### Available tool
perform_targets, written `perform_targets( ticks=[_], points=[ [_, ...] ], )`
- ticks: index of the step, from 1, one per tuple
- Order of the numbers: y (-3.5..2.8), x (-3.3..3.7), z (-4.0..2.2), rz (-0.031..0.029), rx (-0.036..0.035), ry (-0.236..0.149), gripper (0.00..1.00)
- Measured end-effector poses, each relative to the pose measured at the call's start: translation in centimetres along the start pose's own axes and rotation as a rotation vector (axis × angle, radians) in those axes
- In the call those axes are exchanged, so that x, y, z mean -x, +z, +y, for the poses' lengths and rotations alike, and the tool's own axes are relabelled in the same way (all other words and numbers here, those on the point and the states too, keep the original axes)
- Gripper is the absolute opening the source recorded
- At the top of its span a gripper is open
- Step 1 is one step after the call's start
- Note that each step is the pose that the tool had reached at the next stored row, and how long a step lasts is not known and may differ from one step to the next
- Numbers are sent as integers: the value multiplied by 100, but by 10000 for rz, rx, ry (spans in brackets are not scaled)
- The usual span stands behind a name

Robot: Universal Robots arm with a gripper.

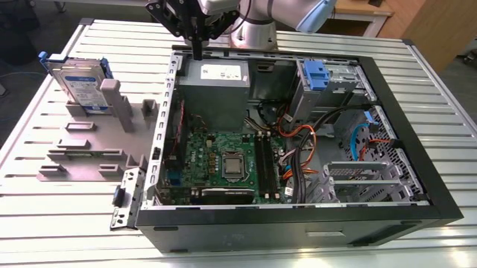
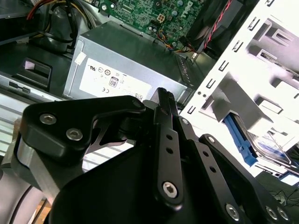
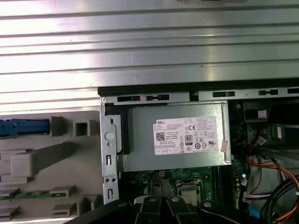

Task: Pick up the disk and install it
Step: 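Reach for the disk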

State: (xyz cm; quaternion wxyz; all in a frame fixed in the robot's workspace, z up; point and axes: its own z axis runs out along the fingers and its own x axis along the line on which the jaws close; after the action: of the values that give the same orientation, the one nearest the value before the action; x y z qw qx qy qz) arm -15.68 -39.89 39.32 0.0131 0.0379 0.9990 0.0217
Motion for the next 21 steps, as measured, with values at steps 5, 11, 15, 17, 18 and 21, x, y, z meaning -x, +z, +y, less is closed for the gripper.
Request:
perform_targets(
  ticks=[5, 11, 15, 17, 18, 21],
  points=[
    [0, -13, -1, 0, 0, 0, 11],
    [-1, -40, -3, 0, 0, 0, 11],
    [-1, -58, -4, 0, 0, 0, 11],
    [-2, -67, -5, 0, 1, 0, 11],
    [-2, -72, -5, 0, 0, 1, 11],
    [-2, -86, -6, 0, 0, 0, 11]
  ],
)
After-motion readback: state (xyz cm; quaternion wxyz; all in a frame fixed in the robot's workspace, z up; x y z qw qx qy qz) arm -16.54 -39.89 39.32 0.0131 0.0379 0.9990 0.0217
